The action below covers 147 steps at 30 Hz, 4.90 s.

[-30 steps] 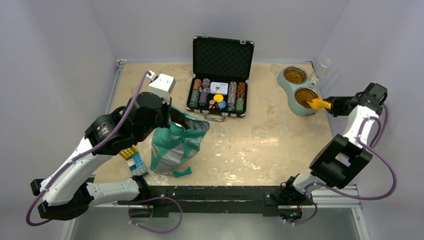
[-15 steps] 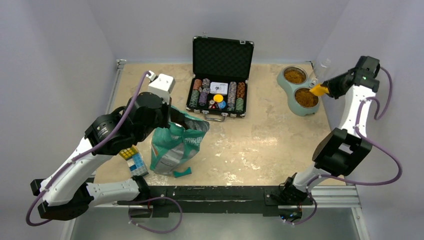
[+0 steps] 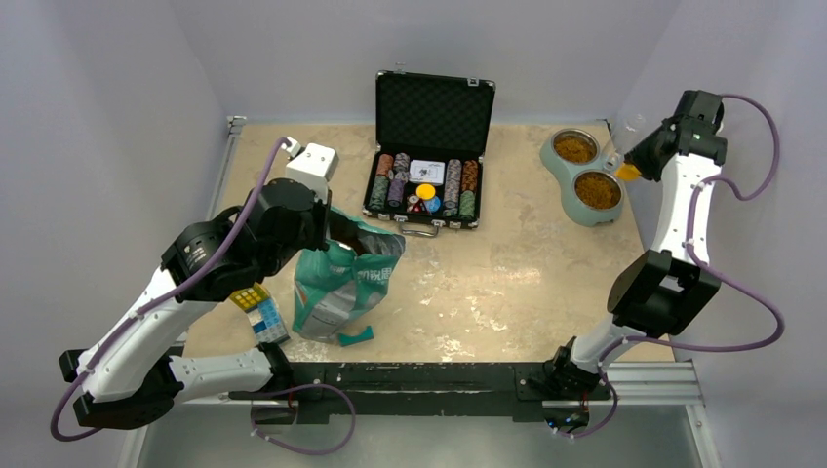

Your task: Serve the pet food

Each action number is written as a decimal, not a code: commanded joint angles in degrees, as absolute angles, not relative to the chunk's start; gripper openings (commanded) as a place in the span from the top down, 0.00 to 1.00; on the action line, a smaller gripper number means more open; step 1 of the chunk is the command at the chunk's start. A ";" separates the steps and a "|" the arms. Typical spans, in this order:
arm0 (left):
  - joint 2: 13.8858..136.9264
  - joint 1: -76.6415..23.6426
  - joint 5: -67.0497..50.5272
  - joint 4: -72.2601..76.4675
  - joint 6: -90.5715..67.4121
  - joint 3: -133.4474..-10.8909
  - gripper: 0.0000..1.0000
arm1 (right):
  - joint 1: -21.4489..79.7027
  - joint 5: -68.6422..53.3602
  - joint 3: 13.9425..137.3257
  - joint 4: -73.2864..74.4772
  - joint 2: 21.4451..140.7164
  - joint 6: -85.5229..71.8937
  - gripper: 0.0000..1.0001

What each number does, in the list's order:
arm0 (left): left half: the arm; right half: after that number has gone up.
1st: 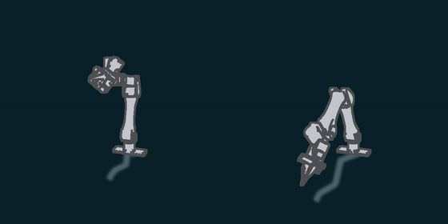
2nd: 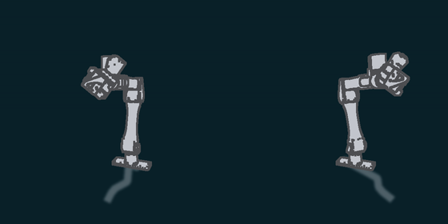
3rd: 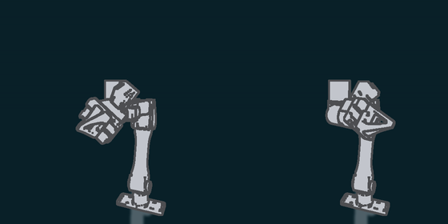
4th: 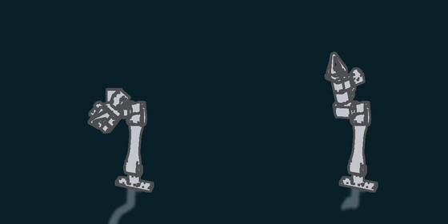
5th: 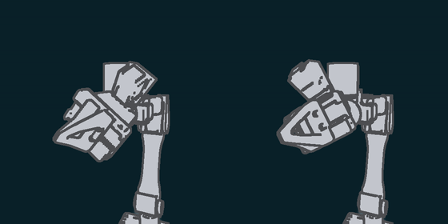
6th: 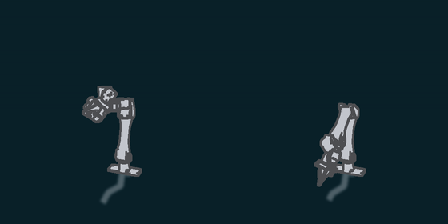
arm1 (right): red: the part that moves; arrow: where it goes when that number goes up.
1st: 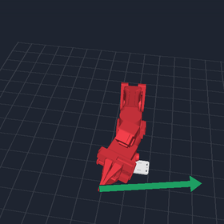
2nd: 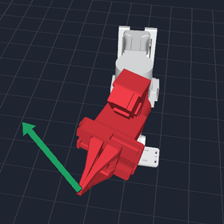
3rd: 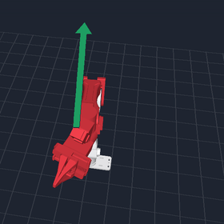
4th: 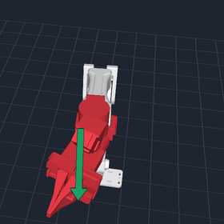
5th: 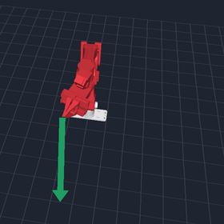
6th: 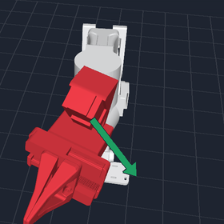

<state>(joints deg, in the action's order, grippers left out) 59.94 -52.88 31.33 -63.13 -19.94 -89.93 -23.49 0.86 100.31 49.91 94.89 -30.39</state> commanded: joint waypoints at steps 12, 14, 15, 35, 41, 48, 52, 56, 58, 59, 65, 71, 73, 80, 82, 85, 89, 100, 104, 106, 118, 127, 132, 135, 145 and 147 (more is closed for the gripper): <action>57.36 -52.65 30.84 -62.71 -25.34 -96.09 1.00 | -17.32 -17.44 87.54 46.93 79.79 -25.00 1.00; 57.37 -52.65 30.45 -62.85 -25.68 -96.09 1.00 | -14.95 -24.17 79.62 45.27 74.45 -25.41 1.00; 57.39 -52.65 30.23 -62.57 -25.44 -96.02 1.00 | -13.37 -27.19 75.63 44.18 72.26 -25.27 1.00; 61.31 -52.65 27.60 -66.09 -25.74 -102.44 1.00 | 0.68 -32.99 47.42 48.42 62.62 -18.67 0.70; 61.17 -52.65 26.99 -66.87 -26.11 -102.59 1.00 | 1.14 -27.79 49.85 54.54 60.86 -19.89 0.44; 62.11 -52.65 24.92 -66.69 -25.07 -103.28 1.00 | 2.14 -23.44 55.85 56.05 58.63 -17.93 0.17; 62.75 -52.65 23.71 -66.85 -23.94 -104.14 1.00 | 8.54 -23.10 62.60 54.76 56.35 -15.22 0.13; 62.70 -52.65 22.54 -66.65 -22.51 -104.24 1.00 | 24.41 -23.01 72.11 50.70 56.20 -13.47 0.11; 62.68 -52.65 21.64 -66.64 -21.84 -104.40 1.00 | 33.25 -21.45 77.39 48.09 57.69 -14.42 0.11; 62.56 -52.65 21.34 -66.62 -21.68 -104.48 1.00 | 36.99 -20.28 79.62 46.69 58.73 -15.32 0.11; 62.29 -52.65 20.30 -67.18 -21.83 -104.67 1.00 | 56.82 -5.53 92.33 40.18 68.19 -17.63 0.15; 62.35 -52.65 19.03 -67.84 -22.36 -105.14 1.00 | 63.21 -1.00 100.99 39.90 78.43 -16.44 0.20; 62.36 -52.69 18.83 -67.94 -22.41 -105.30 1.00 | 65.42 0.50 102.72 39.97 81.01 -16.31 0.21; 61.98 -52.65 19.24 -67.77 -22.66 -105.84 1.00 | 67.50 8.49 103.56 42.02 86.13 -19.50 0.32; 61.72 -52.65 19.06 -67.53 -22.68 -105.90 1.00 | 67.50 8.72 103.09 42.11 86.34 -19.90 0.44; 61.61 -52.65 18.22 -67.83 -21.94 -106.35 1.00 | 67.50 12.57 104.52 44.32 86.70 -21.35 0.79; 60.35 -52.65 15.94 -68.48 -19.41 -106.61 0.71 | 67.37 16.81 109.24 48.69 87.12 -24.27 1.00; 63.27 -52.65 8.24 -74.64 -13.48 -107.92 0.00 | 60.67 18.95 135.11 71.96 92.66 -40.68 1.00; 67.78 -52.65 0.61 -74.67 -8.91 -110.70 0.00 | 56.49 19.85 129.21 74.21 86.80 -47.73 1.00; 71.92 -52.69 -4.50 -75.53 -8.29 -113.02 0.00 | 56.34 21.17 129.72 75.68 86.34 -48.85 1.00; 77.92 -58.63 -5.91 -66.58 -12.35 -115.23 0.00 | 54.05 18.77 131.39 74.16 87.45 -52.86 1.00; 78.38 -61.28 -1.28 -65.19 -7.79 -110.48 0.00 | 51.68 12.56 130.73 69.68 87.54 -53.15 1.00; 81.11 -65.06 8.43 -64.66 -6.09 -109.93 0.12 | 51.59 11.82 126.73 66.09 85.58 -53.78 1.00; 84.16 -65.12 15.75 -68.26 -8.18 -111.63 0.39 | 51.55 11.57 123.97 63.54 83.63 -53.29 1.00; 76.85 -64.67 19.17 -62.03 -10.27 -102.33 0.92 | 41.70 -9.30 106.05 48.31 72.49 -37.08 0.51; 76.05 -64.52 18.13 -61.61 -9.91 -101.49 0.99 | 36.74 -21.04 100.12 43.16 68.70 -28.77 0.35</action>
<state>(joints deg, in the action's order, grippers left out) 79.68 -65.21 16.14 -64.79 -10.09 -103.20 44.10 -0.99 107.72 59.83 76.75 -43.79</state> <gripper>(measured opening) 0.058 0.531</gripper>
